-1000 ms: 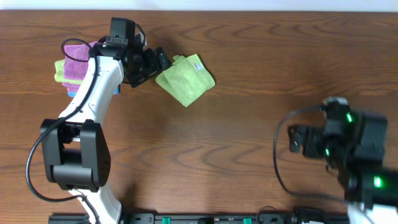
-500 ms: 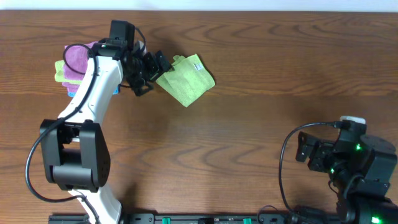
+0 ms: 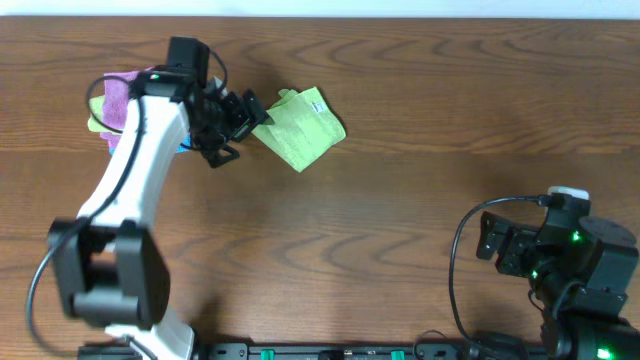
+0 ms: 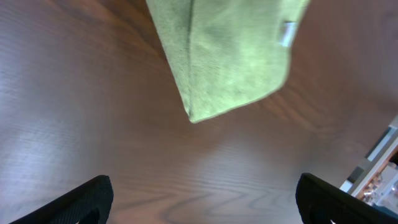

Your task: Fold the cloth

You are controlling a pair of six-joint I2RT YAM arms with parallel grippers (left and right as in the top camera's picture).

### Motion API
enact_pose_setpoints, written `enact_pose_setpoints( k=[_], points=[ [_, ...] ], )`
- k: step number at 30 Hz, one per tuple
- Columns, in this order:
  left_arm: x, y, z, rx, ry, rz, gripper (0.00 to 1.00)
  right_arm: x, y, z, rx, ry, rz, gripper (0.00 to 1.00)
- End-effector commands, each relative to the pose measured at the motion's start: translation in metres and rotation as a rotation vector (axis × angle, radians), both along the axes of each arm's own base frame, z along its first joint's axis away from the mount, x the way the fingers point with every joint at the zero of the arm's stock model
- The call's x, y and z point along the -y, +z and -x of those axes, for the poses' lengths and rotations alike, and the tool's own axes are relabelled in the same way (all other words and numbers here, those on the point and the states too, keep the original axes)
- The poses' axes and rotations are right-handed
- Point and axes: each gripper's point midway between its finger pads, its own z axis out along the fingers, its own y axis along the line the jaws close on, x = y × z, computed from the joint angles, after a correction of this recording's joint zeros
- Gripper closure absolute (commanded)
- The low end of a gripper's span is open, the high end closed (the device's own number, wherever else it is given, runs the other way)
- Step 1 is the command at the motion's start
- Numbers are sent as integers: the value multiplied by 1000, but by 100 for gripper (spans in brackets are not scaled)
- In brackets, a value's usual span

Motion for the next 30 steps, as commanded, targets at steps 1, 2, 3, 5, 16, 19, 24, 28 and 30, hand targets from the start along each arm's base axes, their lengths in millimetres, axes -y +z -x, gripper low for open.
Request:
enact_pose_setpoints(
  k=[1, 2, 3, 5, 16, 19, 24, 28, 30],
  points=[
    [-19, 39, 13, 95, 42, -70, 5, 3, -4, 1, -10, -24, -4, 1],
    [-23, 47, 20, 106, 51, -84, 5, 3, -4, 1, -10, -24, -4, 1],
    [-26, 53, 26, 110, 58, -95, 5, 3, -4, 1, -9, -24, -4, 1],
    [-28, 63, 41, 114, 61, -102, 5, 3, -3, 0, -7, -24, -3, 1],
    [-18, 24, 86, 144, 220, 63, 5, 3, -3, 0, -7, -24, -4, 1],
    [-16, 9, 78, 182, 254, 99, 5, 3, -3, 0, -7, -23, -4, 1],
    [-15, -28, 62, 165, 324, 133, 5, 3, -4, 1, -10, -24, -4, 1],
    [-10, -54, 49, 136, 344, 168, 5, 3, -4, 1, -11, -24, -4, 1],
    [-5, -64, 38, 140, 332, 188, 5, 3, -4, 1, -11, -24, -4, 1]
  ],
)
